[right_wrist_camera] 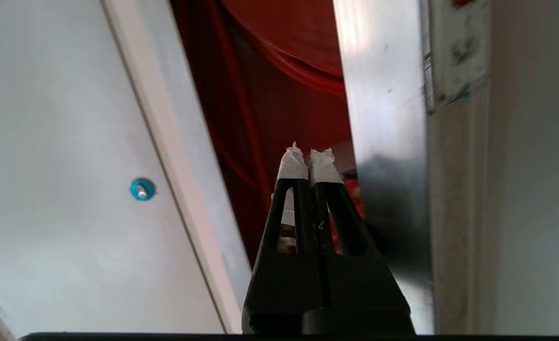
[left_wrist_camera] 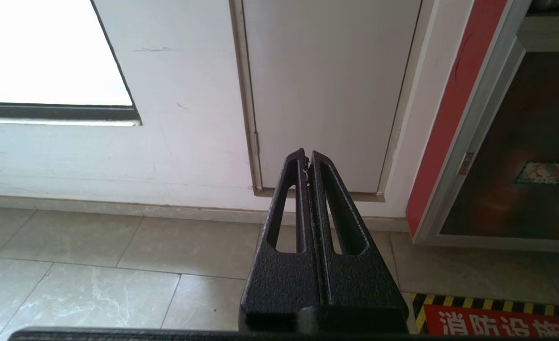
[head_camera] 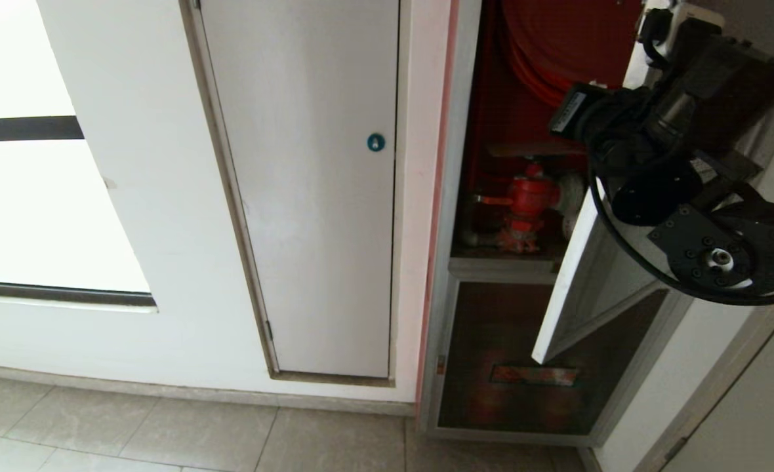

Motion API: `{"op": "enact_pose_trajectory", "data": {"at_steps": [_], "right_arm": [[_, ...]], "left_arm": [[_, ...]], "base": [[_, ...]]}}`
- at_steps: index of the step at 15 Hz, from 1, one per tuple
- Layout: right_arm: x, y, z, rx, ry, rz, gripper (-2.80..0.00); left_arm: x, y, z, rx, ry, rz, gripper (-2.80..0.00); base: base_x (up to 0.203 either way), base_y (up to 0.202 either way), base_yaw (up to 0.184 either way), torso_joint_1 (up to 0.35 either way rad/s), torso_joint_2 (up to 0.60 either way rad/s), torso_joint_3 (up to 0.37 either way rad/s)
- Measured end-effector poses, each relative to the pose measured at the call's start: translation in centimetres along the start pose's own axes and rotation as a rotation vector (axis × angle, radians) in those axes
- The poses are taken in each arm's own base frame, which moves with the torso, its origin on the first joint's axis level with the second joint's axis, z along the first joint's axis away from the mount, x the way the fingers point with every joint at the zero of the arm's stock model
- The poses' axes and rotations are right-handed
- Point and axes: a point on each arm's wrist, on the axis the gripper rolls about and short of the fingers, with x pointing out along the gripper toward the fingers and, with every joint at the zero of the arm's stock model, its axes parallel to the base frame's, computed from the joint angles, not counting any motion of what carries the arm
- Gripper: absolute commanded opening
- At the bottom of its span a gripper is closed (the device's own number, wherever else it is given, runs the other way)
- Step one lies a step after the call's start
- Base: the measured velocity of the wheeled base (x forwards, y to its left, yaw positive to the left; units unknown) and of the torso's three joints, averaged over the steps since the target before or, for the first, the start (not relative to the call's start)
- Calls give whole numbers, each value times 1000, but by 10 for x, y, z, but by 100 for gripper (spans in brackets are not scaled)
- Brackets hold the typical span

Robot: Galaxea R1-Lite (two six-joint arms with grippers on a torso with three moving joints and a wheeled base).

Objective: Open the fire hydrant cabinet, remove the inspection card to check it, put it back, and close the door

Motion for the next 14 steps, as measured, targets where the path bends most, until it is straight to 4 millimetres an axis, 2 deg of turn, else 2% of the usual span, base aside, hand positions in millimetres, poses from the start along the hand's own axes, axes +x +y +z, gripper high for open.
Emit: {"op": "enact_pose_trajectory", "data": {"at_steps": [4, 9, 14], "right_arm": [[-22, -17, 7, -32, 5, -10, -280], [-54, -42, 29, -74, -18, -55, -280], [-69, -63, 43, -78, -31, -121, -280]], "left_arm": [[0, 0, 0, 0, 0, 0, -280], [0, 0, 0, 0, 0, -1, -280], [0, 0, 0, 0, 0, 0, -280]], "base": [[0, 0, 0, 0, 0, 0], [0, 0, 0, 0, 0, 0], [0, 0, 0, 0, 0, 0]]}}
